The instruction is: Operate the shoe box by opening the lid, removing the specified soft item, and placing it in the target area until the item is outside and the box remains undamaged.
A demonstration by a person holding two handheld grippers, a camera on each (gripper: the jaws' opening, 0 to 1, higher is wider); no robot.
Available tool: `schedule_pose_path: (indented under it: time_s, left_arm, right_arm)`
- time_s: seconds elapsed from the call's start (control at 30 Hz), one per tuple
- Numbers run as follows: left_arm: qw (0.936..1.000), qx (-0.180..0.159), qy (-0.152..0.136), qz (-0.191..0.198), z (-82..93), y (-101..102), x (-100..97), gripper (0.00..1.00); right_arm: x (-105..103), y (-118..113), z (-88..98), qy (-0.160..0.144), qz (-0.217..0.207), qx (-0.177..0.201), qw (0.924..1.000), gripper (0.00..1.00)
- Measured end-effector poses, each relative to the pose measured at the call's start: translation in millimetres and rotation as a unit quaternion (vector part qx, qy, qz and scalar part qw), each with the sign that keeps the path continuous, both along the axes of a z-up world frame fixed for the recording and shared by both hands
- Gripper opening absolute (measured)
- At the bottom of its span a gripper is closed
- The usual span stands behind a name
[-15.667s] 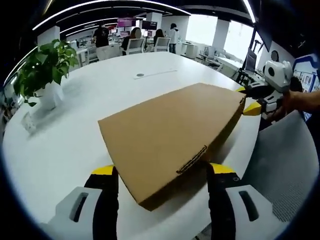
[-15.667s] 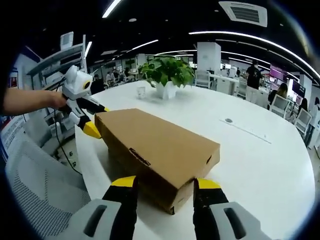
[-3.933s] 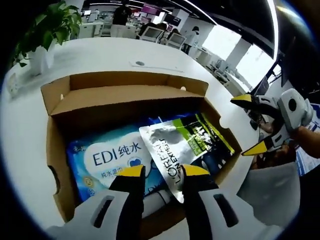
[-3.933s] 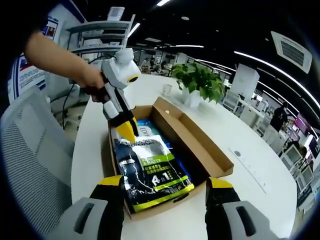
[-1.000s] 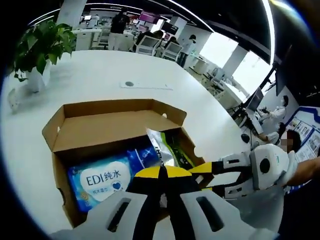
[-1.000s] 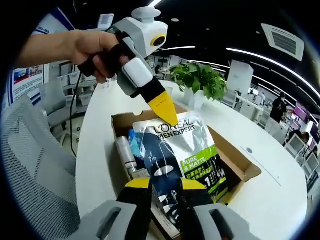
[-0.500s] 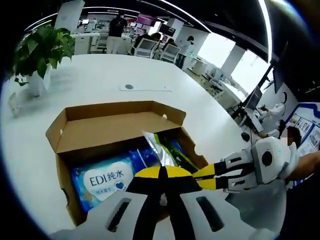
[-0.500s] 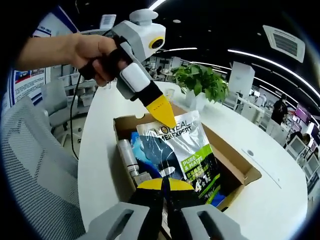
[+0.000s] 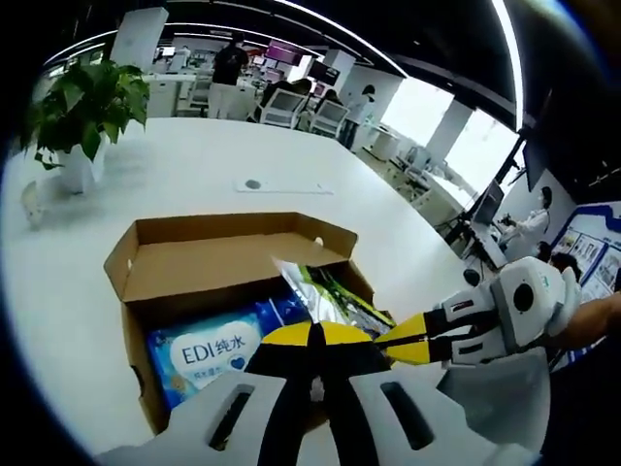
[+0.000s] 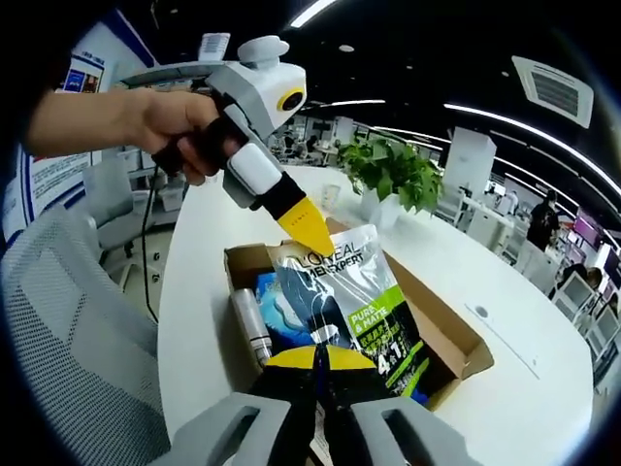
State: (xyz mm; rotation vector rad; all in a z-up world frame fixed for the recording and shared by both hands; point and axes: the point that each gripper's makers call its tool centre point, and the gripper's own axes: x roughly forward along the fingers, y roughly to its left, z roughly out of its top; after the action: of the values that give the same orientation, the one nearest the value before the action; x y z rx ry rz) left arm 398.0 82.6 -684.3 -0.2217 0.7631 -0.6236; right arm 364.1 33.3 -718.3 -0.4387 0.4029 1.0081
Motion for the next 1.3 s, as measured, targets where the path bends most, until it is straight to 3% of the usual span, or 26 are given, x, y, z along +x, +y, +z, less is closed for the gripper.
schedule_pose_path:
  time_s: [0.37, 0.7, 1.3]
  left_arm:
    - [0.9997, -0.019, -0.016, -0.001, 17.0, -8, -3.0, 0.00]
    - [0.9987, -0.033, -0.035, -0.016, 36.3, -28, 4.8, 0.00]
    - [0.9968, -0.032, -0.033, -0.064, 35.6, -82, 16.2, 0.00]
  right_arm:
    - [0, -8, 18.7, -0.027, -0.001, -0.002, 0.9996, 0.00]
    - [6, -28, 36.9, -0.044, -0.019, 0.004, 0.9988, 0.00]
    - [9, -79, 38.7, -0.051, -0.058, -0.002, 0.9970, 0.00]
